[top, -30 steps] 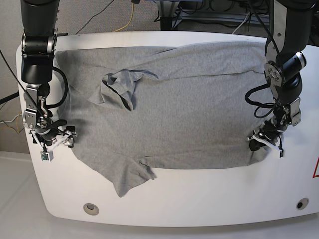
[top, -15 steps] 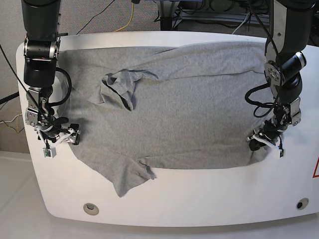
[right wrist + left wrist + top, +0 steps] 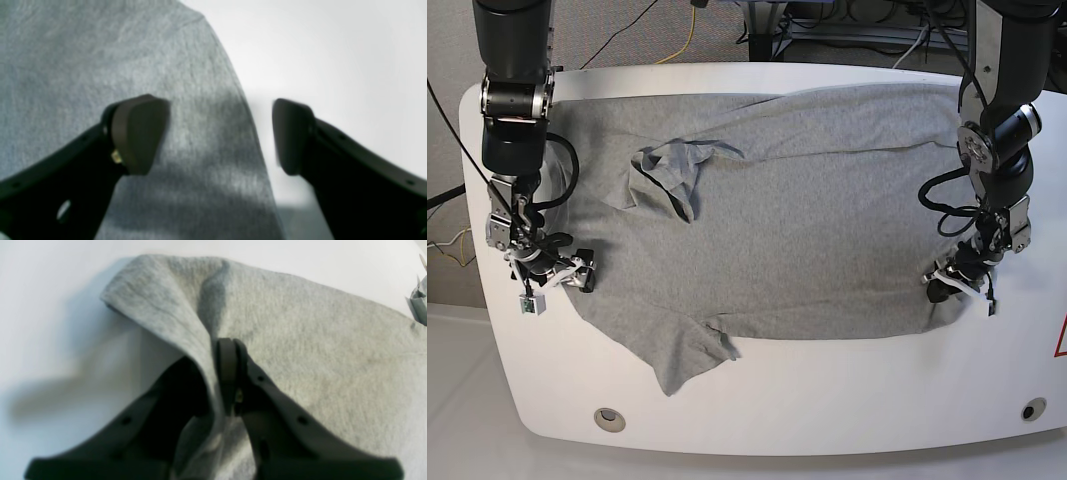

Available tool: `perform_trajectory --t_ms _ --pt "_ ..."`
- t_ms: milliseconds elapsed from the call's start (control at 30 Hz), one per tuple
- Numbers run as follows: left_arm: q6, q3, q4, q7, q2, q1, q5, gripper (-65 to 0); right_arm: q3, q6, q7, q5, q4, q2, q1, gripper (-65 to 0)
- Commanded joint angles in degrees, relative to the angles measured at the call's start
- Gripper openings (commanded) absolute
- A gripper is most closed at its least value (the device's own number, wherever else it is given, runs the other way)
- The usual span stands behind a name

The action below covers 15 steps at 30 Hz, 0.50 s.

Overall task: Fold the T-shirt properly
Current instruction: 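Close both grippers to pinch the side edges of the shirt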

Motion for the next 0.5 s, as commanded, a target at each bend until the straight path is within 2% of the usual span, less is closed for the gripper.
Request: perform_trajectory --t_ms 0,467 --pt "-0.01 0.10 0.76 0.29 -0.59 -1.39 0.12 -58.6 0.24 0.31 0.63 0.74 0.71 0.92 1.65 -13.7" --pt "-0.01 0.10 0.76 0.29 -0.59 -1.39 0.12 -58.6 0.24 0.31 0.63 0.74 0.71 -2.86 0.33 -13.7"
